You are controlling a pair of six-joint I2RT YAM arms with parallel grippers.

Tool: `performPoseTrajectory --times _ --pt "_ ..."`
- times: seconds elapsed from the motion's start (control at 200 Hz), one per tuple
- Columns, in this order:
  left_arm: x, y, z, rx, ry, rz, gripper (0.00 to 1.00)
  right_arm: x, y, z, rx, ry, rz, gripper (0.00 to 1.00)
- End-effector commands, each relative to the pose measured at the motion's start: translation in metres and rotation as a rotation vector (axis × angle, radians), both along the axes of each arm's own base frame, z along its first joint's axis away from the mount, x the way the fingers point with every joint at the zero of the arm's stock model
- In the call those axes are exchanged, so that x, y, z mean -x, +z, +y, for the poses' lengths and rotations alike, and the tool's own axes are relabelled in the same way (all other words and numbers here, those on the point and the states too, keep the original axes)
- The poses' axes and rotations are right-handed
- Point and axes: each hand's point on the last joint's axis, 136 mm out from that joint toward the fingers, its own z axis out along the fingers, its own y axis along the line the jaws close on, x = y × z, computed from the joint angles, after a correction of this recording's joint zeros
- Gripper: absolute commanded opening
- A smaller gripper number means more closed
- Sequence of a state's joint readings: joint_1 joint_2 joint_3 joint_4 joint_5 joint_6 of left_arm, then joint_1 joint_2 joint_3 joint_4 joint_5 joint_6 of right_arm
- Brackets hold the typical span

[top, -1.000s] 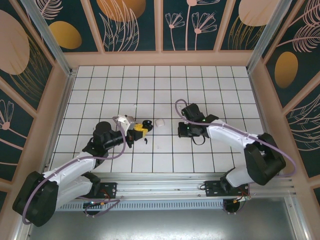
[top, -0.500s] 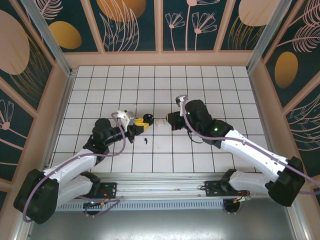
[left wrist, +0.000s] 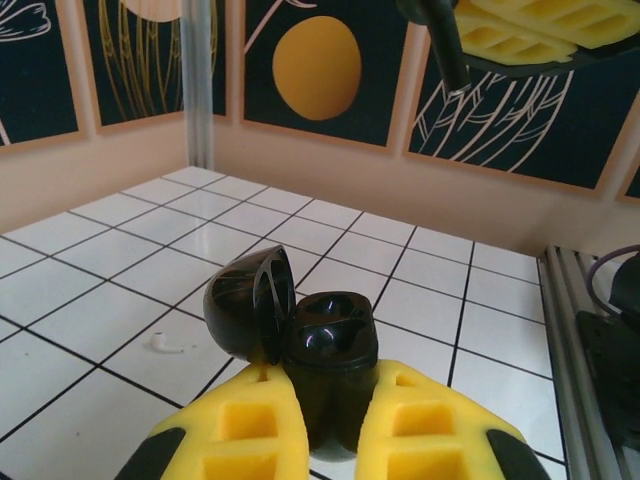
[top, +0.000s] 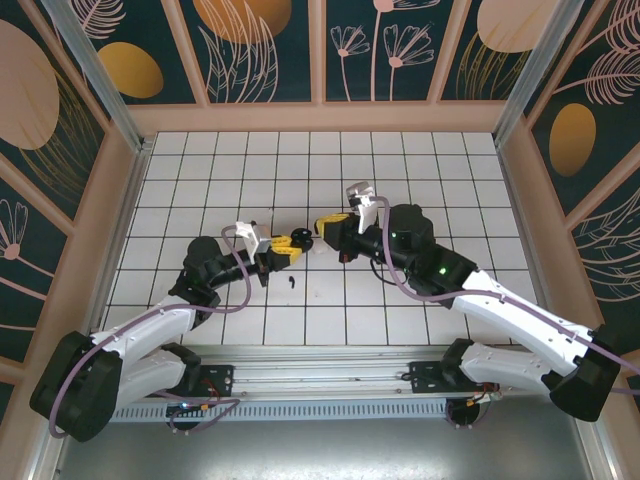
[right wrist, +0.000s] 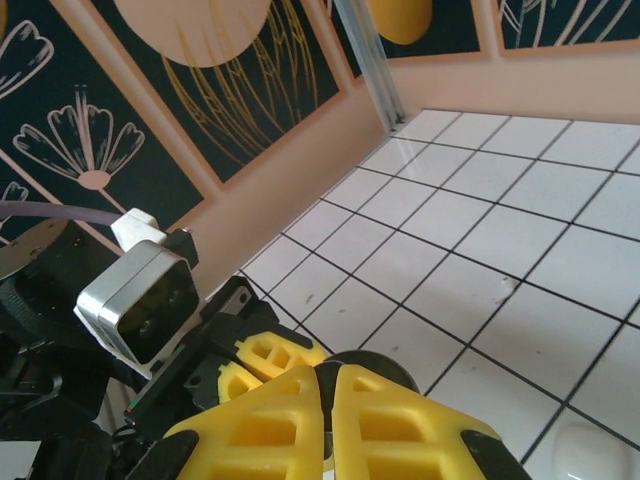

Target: Insert wireless bluetooth earbuds into charging case

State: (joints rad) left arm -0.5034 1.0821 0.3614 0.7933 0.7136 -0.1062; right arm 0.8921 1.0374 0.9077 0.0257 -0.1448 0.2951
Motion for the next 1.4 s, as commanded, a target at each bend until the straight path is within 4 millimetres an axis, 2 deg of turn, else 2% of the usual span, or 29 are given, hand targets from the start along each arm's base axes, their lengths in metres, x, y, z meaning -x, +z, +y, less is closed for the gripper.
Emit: performPoseTrajectory --times 0.0,0.385,0.776,1.041,1.391 --pt "0.013 0.03 -0.003 0.063 -0.065 -0.087 0.0 0.008 0.01 0.007 -0.037 0.053 -0.057 0.07" --pt "0.019 0.047 -0.003 0.111 -0.094 -0.103 0.0 0.008 -0.008 0.016 0.0 0.076 -0.05 0.07" --pt "0.022 0.057 -0.003 0.138 -0.106 -0.112 0.0 0.01 -0.015 0.021 -0.01 0.098 -0.04 0.07" --pt "0.024 0.062 -0.003 0.159 -0.118 -0.109 0.0 0.011 -0.017 0.022 -0.042 0.1 -0.026 0.07" --pt "0.024 0.067 -0.002 0.183 -0.112 -0.107 0.0 0.015 -0.011 0.022 -0.105 0.114 -0.014 0.07"
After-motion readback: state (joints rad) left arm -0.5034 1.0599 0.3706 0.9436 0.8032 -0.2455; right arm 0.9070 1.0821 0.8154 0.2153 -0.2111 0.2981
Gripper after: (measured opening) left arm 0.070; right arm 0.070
